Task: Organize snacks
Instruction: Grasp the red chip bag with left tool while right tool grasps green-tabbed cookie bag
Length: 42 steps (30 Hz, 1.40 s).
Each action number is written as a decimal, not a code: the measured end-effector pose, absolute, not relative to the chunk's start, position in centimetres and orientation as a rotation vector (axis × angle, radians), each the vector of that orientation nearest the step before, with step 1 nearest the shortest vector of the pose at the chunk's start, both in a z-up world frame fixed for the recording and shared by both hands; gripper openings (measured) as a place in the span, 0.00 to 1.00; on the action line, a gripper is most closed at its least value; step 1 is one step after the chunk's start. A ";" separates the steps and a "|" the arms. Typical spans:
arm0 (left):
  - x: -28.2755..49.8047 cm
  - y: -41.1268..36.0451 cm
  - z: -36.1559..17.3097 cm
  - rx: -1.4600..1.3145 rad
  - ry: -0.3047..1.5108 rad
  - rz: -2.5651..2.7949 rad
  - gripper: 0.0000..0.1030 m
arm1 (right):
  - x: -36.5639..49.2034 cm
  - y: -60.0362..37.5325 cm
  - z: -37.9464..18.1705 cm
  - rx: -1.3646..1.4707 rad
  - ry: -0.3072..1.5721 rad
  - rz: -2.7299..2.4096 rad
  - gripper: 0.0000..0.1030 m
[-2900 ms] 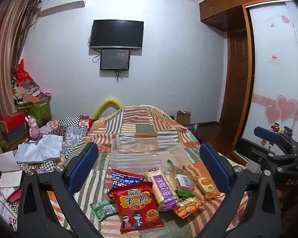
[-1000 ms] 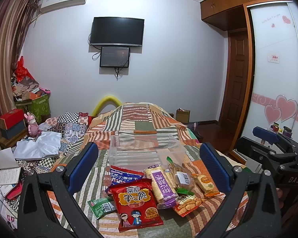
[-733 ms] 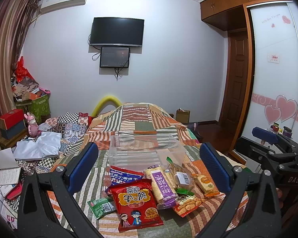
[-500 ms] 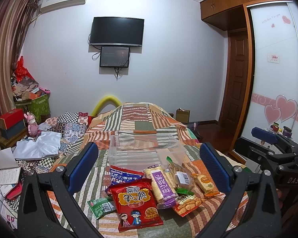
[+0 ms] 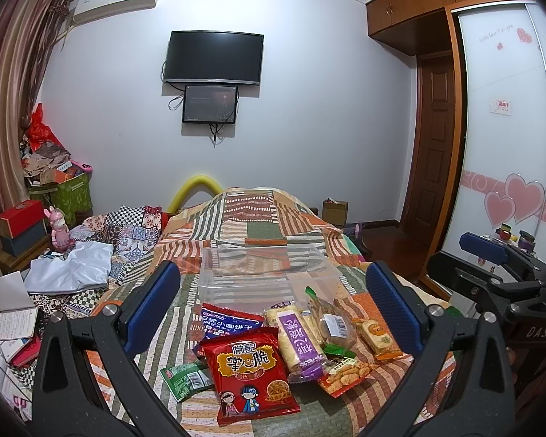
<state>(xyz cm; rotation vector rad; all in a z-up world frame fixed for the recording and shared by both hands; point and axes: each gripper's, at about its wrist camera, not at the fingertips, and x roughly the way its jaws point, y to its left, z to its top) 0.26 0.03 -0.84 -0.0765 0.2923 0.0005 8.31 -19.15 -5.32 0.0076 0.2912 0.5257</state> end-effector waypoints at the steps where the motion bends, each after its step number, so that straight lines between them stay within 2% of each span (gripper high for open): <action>1: 0.2 0.1 -0.9 -0.078 0.294 0.000 1.00 | 8.4 -19.1 -5.4 0.008 0.292 0.524 1.00; 12: 1.7 0.7 -2.9 -0.081 0.357 -0.021 1.00 | 9.9 -18.9 -7.4 -0.009 0.359 0.505 1.00; 29: 6.8 3.1 -12.2 -0.128 0.671 0.002 1.00 | 14.3 -17.2 -13.9 -0.018 0.624 0.539 1.00; 42: 9.2 3.0 -15.3 -0.137 0.748 -0.002 1.00 | 18.1 -16.4 -15.7 0.067 0.727 0.544 0.98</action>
